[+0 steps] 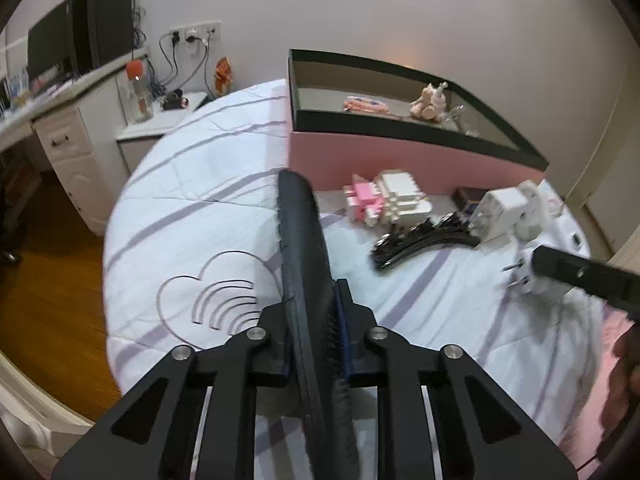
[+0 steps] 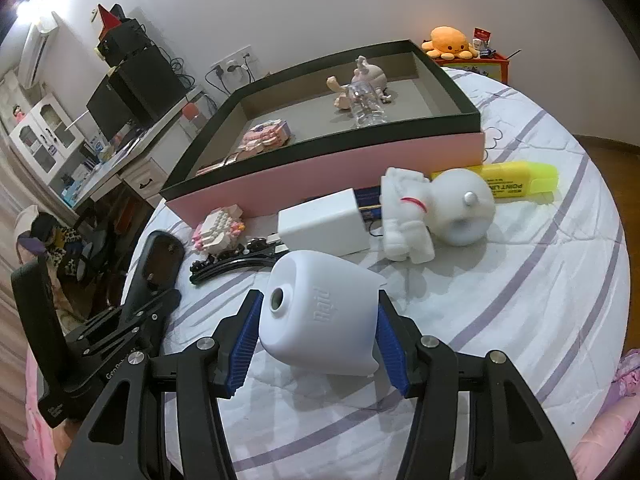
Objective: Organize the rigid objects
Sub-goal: 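Grasp the black remote with the left gripper while the right gripper carries the speaker toward the box, then lower the remote and speaker into the pink box and open both grippers, then withdraw both grippers from the box toward the remaining items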
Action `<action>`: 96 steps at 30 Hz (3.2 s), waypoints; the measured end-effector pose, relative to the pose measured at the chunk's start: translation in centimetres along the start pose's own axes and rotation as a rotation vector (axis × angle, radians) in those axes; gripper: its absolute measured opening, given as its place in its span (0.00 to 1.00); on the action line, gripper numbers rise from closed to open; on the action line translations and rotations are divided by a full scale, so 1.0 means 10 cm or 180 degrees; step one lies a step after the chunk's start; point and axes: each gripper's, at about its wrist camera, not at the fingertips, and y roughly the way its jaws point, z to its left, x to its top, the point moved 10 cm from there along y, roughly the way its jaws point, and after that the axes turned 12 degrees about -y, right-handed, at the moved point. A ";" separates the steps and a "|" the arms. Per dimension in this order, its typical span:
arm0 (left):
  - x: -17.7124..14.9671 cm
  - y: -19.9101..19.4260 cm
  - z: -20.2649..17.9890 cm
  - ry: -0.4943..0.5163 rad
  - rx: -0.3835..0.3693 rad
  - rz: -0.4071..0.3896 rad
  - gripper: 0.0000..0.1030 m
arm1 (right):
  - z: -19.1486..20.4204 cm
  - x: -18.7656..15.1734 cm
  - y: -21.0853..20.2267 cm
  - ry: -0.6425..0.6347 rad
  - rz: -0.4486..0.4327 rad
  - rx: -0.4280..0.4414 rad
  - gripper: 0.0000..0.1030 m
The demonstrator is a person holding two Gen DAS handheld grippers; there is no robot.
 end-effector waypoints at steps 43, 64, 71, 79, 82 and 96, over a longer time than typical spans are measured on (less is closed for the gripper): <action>1.81 0.25 -1.08 0.0245 -0.0448 -0.0440 0.15 | -0.32 1.71 0.23 -0.0511 -0.0305 -0.0283 0.54; 2.00 1.21 -0.77 0.0158 0.0002 -0.0015 0.36 | -0.21 1.54 1.02 -0.0838 0.0249 -0.0285 0.55; 2.10 1.04 -0.72 0.0138 0.0036 -0.0222 0.80 | -0.28 1.54 1.04 -0.0728 0.0238 -0.0349 0.77; 2.03 0.86 -0.66 0.0104 0.0045 -0.0304 0.93 | -0.26 1.52 1.01 -0.0641 0.0236 -0.0334 0.87; 2.02 0.77 -0.65 0.0076 0.0042 -0.0343 0.96 | -0.23 1.54 0.93 -0.0630 0.0186 -0.0316 0.89; 1.71 -0.41 -0.75 0.0015 -0.0228 -0.0813 1.00 | -0.06 1.46 0.02 -0.0541 -0.0313 -0.0354 0.89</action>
